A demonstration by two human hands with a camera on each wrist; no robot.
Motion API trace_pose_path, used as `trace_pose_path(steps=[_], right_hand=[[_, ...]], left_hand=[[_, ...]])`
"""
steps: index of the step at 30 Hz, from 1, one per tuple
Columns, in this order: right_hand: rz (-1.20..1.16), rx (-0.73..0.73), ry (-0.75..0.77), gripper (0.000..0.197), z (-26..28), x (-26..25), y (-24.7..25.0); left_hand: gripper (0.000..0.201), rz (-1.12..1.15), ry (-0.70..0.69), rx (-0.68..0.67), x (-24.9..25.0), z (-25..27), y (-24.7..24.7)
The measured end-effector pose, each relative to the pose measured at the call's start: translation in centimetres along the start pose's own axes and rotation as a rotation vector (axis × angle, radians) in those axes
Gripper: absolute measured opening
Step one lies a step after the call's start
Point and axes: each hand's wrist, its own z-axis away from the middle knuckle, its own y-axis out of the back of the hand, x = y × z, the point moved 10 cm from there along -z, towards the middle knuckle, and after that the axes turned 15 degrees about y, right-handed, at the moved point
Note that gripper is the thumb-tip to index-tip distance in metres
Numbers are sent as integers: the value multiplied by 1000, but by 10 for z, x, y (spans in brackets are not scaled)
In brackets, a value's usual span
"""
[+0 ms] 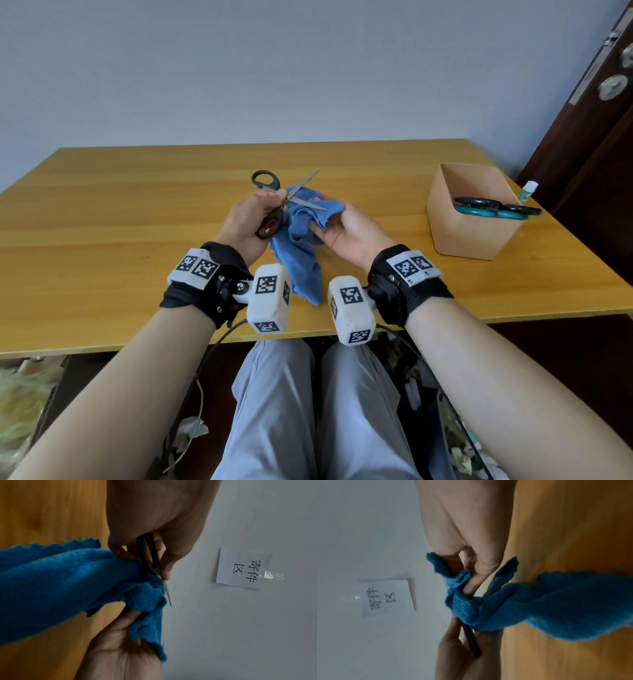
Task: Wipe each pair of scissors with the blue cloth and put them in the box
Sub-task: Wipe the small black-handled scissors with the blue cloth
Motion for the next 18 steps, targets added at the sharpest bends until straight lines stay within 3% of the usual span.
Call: trace_pose_path(steps=[2, 5, 8, 11, 14, 18], right_hand=[[-47, -21, -19, 24, 5, -1, 1], [-119, -24, -26, 22, 6, -2, 10], [-41, -54, 0, 15, 2, -3, 20], [64, -52, -9, 17, 3, -2, 23], [-20, -108, -14, 21, 3, -1, 2], [-8, -191, 23, 20, 1, -10, -6]], left_hand=[[28, -11, -38, 46, 5, -2, 8], [15, -117, -62, 113, 15, -1, 19], [8, -152, -33, 137, 21, -1, 30], [13, -191, 34, 59, 16, -1, 27], [18, -266, 76, -26, 5, -1, 16], [27, -328, 75, -26, 8, 1, 17]])
